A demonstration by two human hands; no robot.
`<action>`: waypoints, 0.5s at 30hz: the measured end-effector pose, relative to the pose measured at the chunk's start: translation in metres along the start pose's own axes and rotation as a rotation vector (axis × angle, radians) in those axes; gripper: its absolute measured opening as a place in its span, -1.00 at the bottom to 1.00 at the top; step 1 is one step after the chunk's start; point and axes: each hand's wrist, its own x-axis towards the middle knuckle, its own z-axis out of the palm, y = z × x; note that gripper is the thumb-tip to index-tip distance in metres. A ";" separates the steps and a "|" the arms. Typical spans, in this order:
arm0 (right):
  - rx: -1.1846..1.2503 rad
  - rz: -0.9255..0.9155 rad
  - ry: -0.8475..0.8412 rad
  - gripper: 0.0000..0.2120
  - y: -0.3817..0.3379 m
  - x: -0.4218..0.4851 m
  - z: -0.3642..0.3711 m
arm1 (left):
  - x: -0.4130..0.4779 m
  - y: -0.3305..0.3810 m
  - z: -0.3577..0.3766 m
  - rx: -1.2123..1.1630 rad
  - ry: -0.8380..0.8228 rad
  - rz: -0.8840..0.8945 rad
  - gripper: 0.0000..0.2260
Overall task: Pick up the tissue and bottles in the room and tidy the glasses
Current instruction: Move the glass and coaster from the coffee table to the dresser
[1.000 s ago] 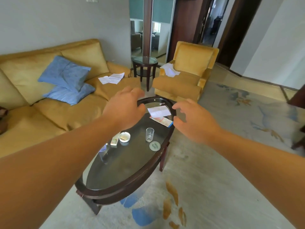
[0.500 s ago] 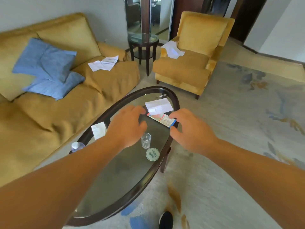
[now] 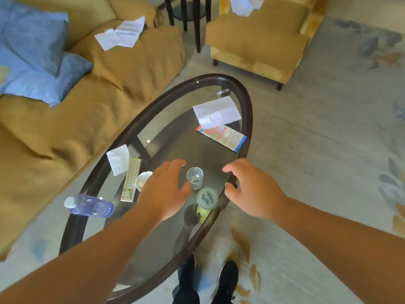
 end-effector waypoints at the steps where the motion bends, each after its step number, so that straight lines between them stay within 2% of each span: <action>1: 0.007 0.017 -0.006 -0.63 0.006 0.007 0.010 | 0.007 -0.008 0.011 -0.012 -0.016 -0.002 -0.51; 9: 0.067 0.141 -0.104 -0.60 0.053 0.053 0.109 | 0.050 -0.094 0.115 -0.237 -0.174 -0.119 -0.29; 15: 0.076 0.178 -0.144 -0.65 0.072 0.085 0.171 | 0.088 -0.131 0.173 -0.349 -0.203 -0.149 -0.16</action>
